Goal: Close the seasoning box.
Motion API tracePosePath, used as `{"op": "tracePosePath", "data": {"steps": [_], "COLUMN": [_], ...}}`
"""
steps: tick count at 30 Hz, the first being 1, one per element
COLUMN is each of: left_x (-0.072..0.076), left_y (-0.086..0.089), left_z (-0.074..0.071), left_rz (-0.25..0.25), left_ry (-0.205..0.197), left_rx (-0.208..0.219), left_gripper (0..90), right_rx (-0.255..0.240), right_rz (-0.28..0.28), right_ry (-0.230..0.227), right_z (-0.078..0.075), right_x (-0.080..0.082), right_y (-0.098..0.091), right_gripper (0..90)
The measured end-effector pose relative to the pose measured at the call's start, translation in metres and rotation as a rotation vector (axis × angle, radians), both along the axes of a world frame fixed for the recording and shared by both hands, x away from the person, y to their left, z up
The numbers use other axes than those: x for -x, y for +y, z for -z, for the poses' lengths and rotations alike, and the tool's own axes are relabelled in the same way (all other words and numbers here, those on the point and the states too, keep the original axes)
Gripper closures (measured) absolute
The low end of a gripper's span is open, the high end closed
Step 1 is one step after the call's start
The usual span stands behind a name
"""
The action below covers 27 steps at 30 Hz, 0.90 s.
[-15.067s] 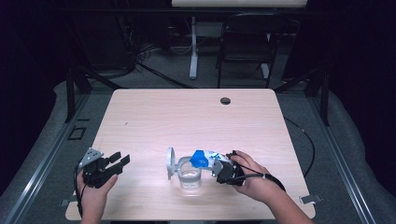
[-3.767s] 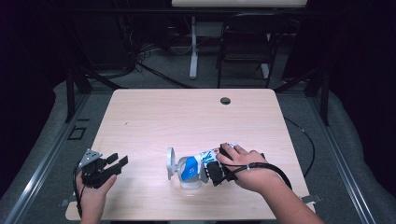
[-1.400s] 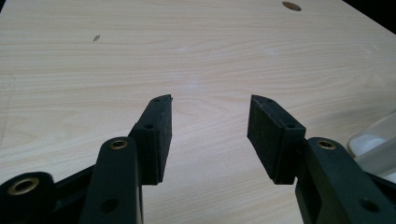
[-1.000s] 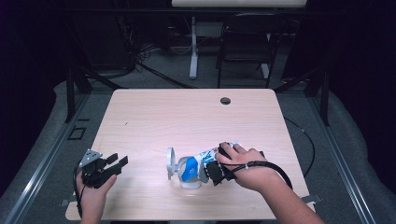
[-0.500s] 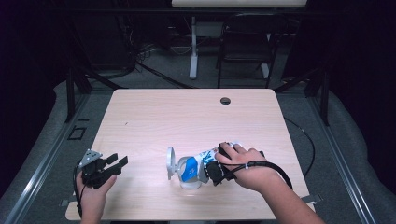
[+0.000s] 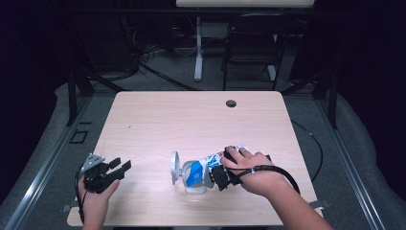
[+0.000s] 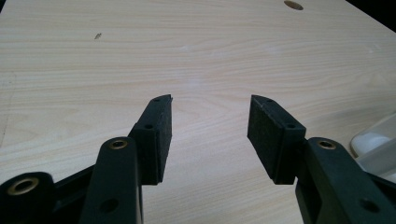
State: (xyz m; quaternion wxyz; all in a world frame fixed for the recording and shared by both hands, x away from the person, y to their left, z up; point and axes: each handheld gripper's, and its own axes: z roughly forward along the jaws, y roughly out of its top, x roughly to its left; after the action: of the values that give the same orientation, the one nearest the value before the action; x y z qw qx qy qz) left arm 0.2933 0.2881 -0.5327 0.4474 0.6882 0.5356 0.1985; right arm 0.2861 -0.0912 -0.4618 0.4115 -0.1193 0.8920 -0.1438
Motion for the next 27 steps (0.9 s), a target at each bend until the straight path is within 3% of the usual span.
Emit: {"op": "tracePosePath", "data": {"steps": [27], "left_x": [-0.0002], "left_y": [0.0002], "left_z": [0.0005], "left_rz": [-0.001], "left_ry": [0.002], "left_rx": [0.001], "left_gripper": [50.3], "right_rx": [0.007], "right_rz": [-0.005], "right_ry": [-0.001], "right_z": [-0.0005], "right_x": [0.0001], "right_y": [-0.0001], "right_gripper": [47.3]}}
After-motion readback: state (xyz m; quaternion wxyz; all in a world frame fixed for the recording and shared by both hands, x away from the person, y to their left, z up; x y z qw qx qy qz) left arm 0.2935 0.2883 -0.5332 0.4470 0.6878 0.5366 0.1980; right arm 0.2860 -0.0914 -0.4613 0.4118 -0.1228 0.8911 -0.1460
